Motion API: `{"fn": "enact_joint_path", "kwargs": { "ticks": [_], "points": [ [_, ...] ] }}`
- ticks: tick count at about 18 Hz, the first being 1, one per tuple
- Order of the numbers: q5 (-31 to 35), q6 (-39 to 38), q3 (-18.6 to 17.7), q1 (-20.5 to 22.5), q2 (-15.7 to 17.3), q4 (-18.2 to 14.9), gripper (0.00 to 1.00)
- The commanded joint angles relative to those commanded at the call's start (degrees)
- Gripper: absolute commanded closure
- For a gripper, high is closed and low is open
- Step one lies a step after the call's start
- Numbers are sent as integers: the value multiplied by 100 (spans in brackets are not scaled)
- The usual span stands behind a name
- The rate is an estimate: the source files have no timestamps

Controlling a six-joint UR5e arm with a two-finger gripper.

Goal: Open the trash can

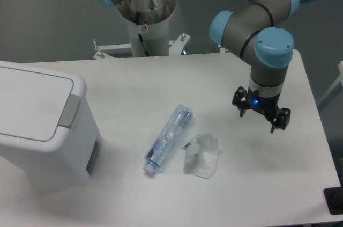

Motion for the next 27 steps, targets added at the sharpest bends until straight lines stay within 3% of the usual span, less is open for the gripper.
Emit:
{"fn": "enact_joint_path", "kwargs": {
  "ticks": [16, 21, 27],
  "points": [
    [-316, -342, -35, 18, 61, 237, 0],
    [-500, -1168, 88, 35, 105, 246, 0],
    [-1748, -2801, 237, 18, 272, 237, 0]
  ]
}}
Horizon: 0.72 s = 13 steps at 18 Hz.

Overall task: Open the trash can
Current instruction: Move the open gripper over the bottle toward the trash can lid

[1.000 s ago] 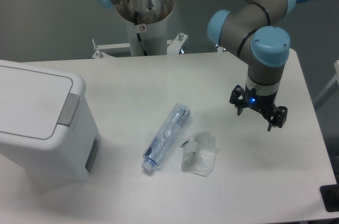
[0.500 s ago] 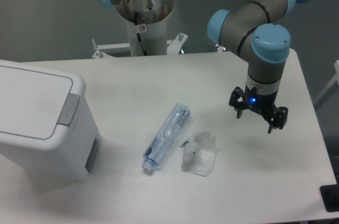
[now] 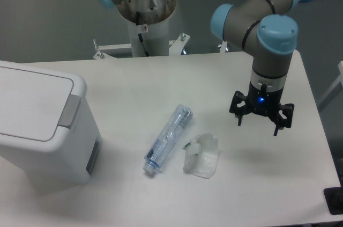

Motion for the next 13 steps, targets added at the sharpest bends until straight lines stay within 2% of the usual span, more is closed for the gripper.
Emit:
{"fn": "enact_joint_path", "kwargs": {
  "ticks": [2, 4, 7, 13],
  "points": [
    [-88, -510, 79, -61, 105, 0, 0],
    [-456, -976, 80, -175, 193, 0, 0],
    [-931, -1610, 44, -228, 579, -9, 0],
    [-1863, -2551, 36, -588, 1063, -26, 0]
  ]
}}
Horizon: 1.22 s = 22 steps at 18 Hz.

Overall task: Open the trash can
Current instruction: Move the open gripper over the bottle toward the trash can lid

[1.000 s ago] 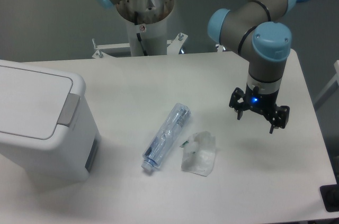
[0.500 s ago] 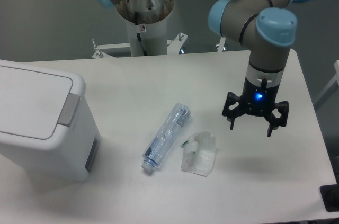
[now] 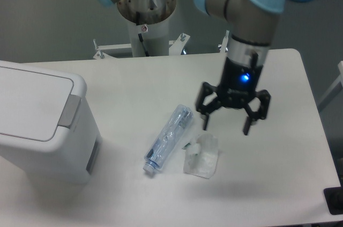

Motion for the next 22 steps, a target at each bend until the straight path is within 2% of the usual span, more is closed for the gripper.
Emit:
{"fn": "enact_joint_path", "kwargs": {
  "ticks": [4, 7, 9, 11, 13, 15, 18, 22],
  "points": [
    [-589, -413, -17, -53, 299, 0, 0],
    [-687, -537, -122, -421, 414, 17, 0],
    [-678, -529, -368, -781, 528, 26, 0],
    [-669, -476, -771, -1063, 633, 61, 0],
    [-652, -458, -1045, -1187, 677, 149, 0],
    [-652, -458, -1090, -1205, 765, 158, 0],
    [-652, -450, -1046, -1214, 687, 246, 0],
    [-643, -406, -923, -1310, 370, 650, 0]
  ]
}}
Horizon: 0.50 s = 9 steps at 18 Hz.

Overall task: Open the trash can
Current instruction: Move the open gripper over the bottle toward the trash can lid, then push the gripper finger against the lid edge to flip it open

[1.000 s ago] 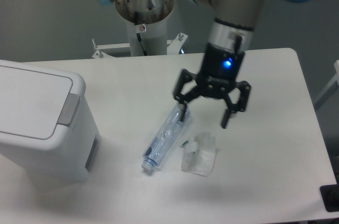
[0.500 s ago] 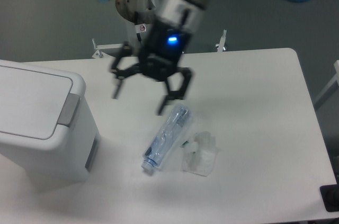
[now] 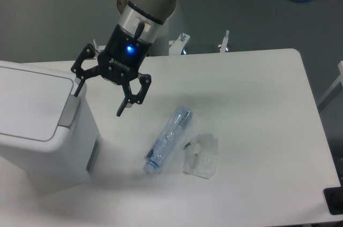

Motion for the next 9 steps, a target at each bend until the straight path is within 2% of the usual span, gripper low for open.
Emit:
{"fn": "enact_joint_path", "kwargs": {
  "ticks": [2, 4, 9],
  "points": [
    [0, -8, 167, -44, -149, 1, 0],
    [9, -9, 176, -106, -203, 1, 0],
    [131, -17, 1, -176, -194, -8, 0]
  ]
}}
